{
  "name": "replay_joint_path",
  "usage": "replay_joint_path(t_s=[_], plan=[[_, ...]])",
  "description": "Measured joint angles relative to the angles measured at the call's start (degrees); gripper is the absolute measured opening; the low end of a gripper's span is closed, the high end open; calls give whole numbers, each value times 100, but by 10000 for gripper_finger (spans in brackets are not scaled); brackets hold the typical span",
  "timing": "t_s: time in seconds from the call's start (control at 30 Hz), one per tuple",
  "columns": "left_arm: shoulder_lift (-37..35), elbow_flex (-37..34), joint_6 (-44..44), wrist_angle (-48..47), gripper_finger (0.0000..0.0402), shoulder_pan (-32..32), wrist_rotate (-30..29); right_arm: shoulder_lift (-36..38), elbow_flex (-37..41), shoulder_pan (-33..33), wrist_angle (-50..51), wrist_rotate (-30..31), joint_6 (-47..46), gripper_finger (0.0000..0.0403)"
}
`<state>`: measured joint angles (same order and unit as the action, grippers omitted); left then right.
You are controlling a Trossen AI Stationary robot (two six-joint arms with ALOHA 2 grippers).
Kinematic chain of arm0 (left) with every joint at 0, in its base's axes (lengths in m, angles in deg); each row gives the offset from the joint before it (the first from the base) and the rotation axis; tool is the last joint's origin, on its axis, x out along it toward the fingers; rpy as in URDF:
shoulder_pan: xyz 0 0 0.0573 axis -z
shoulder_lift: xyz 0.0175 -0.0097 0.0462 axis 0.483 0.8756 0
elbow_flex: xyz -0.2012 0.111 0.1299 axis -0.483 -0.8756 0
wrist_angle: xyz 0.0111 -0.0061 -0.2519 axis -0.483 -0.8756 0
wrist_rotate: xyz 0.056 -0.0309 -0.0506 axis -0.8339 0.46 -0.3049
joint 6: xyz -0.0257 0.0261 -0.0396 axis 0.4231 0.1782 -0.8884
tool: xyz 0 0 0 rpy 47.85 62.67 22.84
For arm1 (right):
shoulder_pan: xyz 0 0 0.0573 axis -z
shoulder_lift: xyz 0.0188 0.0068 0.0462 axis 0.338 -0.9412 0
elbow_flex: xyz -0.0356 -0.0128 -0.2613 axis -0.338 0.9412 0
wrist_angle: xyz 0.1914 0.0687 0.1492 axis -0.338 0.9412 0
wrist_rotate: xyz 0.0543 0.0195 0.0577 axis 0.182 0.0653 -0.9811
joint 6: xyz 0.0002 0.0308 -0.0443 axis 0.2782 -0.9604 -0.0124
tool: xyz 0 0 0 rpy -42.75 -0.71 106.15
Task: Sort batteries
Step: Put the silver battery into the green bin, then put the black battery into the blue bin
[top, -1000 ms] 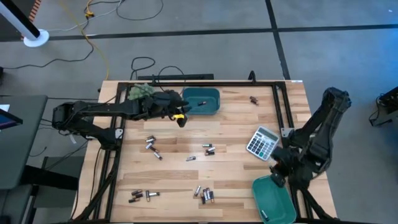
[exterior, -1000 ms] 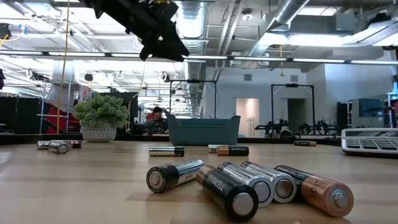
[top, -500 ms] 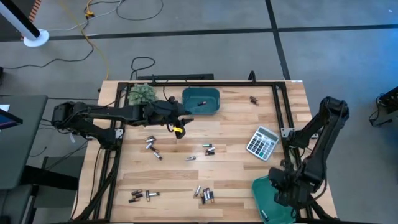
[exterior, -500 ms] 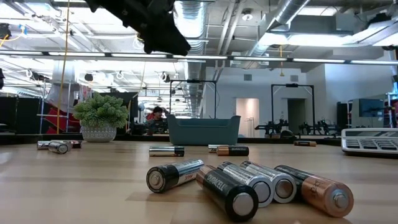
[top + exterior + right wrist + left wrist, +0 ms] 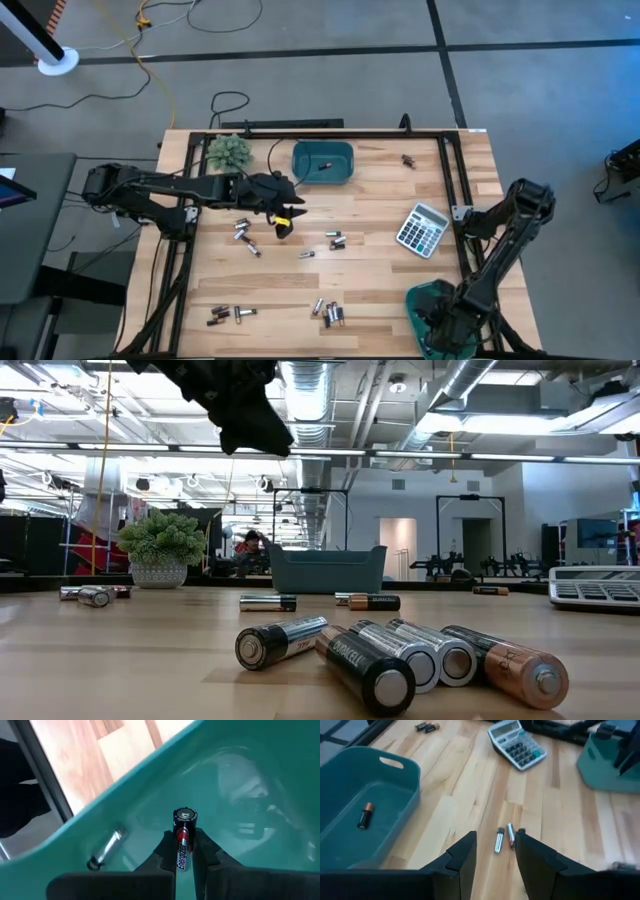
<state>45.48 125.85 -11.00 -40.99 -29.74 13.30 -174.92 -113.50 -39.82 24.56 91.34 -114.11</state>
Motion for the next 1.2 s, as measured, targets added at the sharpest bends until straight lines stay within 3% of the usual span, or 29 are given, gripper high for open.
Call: replay_joint_path(t_s=[0.17, 0.37, 0.63, 1.2], plan=[[-210, -450, 6, -59, 127, -75, 7, -179, -2, 203, -127, -112, -250, 32], [-1021, -1033, -208, -150, 127, -55, 118, -193, -4, 291, -148, -214, -309, 37], [-1818, -1218, -309, -1258, 127, -55, 141, -179, 11, 387, 131, -255, -1096, 66], [-1863, -1213, -447, -2984, 127, -160, -209, 336, -13, 471, 152, -253, -1210, 140]])
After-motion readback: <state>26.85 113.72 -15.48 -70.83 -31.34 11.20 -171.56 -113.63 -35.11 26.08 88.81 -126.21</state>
